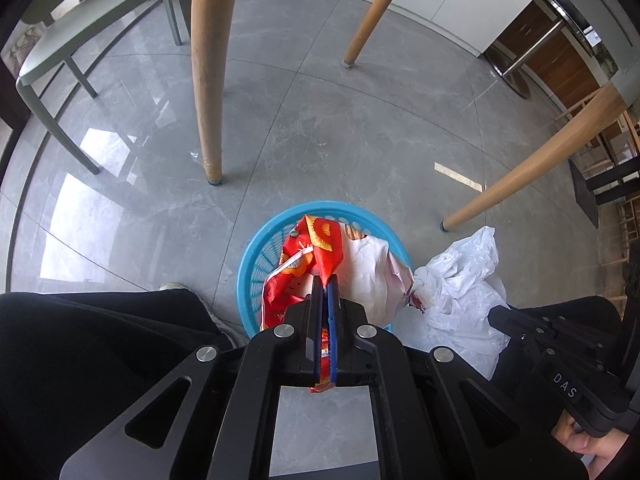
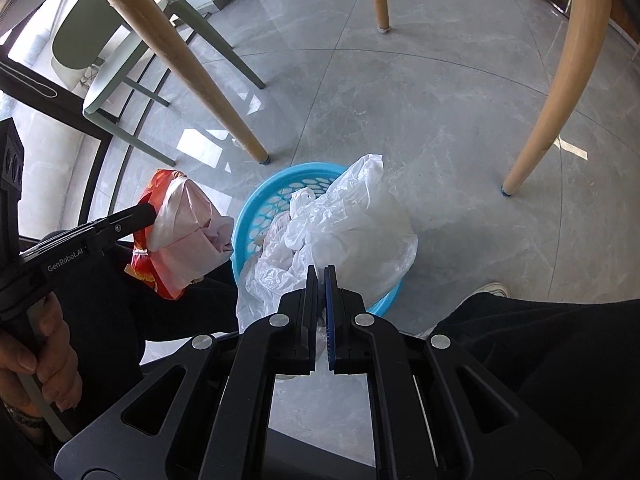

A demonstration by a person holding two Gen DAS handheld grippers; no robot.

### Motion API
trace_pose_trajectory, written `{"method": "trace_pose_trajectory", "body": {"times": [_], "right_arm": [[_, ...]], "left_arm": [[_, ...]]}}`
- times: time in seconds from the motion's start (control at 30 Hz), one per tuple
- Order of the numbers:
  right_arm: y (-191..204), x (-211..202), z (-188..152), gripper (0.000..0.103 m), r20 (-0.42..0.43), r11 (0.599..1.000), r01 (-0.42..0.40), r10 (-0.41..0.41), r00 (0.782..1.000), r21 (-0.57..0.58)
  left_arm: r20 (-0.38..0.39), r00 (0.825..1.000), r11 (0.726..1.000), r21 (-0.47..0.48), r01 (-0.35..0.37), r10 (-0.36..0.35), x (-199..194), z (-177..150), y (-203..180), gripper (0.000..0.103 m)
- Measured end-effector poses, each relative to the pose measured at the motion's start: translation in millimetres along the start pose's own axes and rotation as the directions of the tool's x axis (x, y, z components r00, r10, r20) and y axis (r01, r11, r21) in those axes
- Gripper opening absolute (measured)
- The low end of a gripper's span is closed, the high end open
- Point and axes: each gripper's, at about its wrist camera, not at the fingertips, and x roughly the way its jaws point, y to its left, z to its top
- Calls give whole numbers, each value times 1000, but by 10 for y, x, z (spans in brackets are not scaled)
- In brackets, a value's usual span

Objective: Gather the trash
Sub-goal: 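Carry the snack bag and white plastic bags down over the wastebasket with both tools, then open both tools to drop the snack bag and plastic into the wastebasket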

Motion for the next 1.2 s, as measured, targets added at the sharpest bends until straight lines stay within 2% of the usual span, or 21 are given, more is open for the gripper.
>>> {"method": "trace_pose_trajectory", "body": {"times": [0.4,0.47,0.5,0.53,0.57,0.9,1.2], "right_arm": [[-52,418,99,4,-80,999,-33,35,996,20],[-12,435,105,7,-85,999,-36,37,996,12],[-1,443,110,15,-86,999,-44,45,995,10],[10,448,110,29,-88,999,-52,52,995,7],[23,455,112,31,-89,999,-52,52,995,1],[36,489,108,31,-103,999,-37,37,994,-1],[6,321,45,40,-71,999,-41,41,997,5]], "left_arm": [[-65,998,1000,16,-5,6,230,113,-40,2],[-68,998,1000,21,-6,7,238,114,-53,7],[-63,998,1000,21,-7,8,226,115,-53,8],[-58,998,1000,19,-6,7,226,120,-47,9],[-55,998,1000,14,-4,5,223,124,-32,11],[-54,999,999,-35,0,-2,210,113,62,17],[-41,999,1000,-5,-30,30,156,77,-6,29]]}}
